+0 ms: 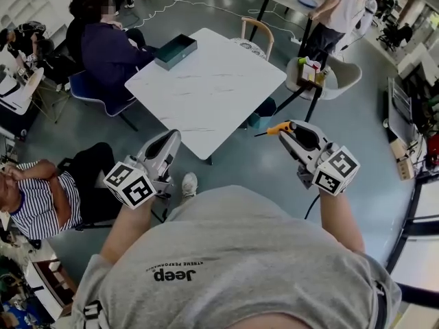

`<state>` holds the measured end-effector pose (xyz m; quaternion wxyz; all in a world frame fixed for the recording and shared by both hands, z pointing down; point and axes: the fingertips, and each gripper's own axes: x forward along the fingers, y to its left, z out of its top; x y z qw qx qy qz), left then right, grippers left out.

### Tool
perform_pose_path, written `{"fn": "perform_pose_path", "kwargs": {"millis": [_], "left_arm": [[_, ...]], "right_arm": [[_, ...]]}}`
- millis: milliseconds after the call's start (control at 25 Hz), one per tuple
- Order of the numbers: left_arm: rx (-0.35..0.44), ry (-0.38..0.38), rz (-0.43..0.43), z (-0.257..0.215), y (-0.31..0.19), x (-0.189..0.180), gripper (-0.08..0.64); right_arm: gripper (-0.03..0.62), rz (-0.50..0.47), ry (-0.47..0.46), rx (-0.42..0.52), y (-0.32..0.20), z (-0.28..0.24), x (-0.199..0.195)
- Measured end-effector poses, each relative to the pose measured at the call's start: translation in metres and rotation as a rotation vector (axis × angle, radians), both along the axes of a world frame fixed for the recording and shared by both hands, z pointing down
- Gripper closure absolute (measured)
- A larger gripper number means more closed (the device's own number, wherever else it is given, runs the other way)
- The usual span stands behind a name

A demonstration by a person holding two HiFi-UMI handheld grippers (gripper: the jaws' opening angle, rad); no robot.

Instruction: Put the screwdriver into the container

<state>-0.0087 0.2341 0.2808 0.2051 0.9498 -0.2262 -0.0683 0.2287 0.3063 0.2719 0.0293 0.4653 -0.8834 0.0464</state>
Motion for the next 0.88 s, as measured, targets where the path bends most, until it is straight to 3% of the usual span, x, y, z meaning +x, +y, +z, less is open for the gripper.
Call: {"fn": "perform_pose_path", "kwargs": {"millis": [320,600,880], "left_arm": [[-0.010,0.039,0.142,0.011,-0.134,-0.009,0.557],[0.003,0.022,0.249,0.007,-0.255,-0.026,0.557],[-0.036,0.041,0.311,0.022,-0.317,-0.027,0.557]], "right_arm": [[0.480,0.129,0.028,-0.005,-0.108,-0.002,-0.028],[0.480,0.193,0.050,-0.015,-0.219,-0.014,-0.068],[0.480,0.240,0.091,-0.068,-0.277,-0.013,-0.079]]}}
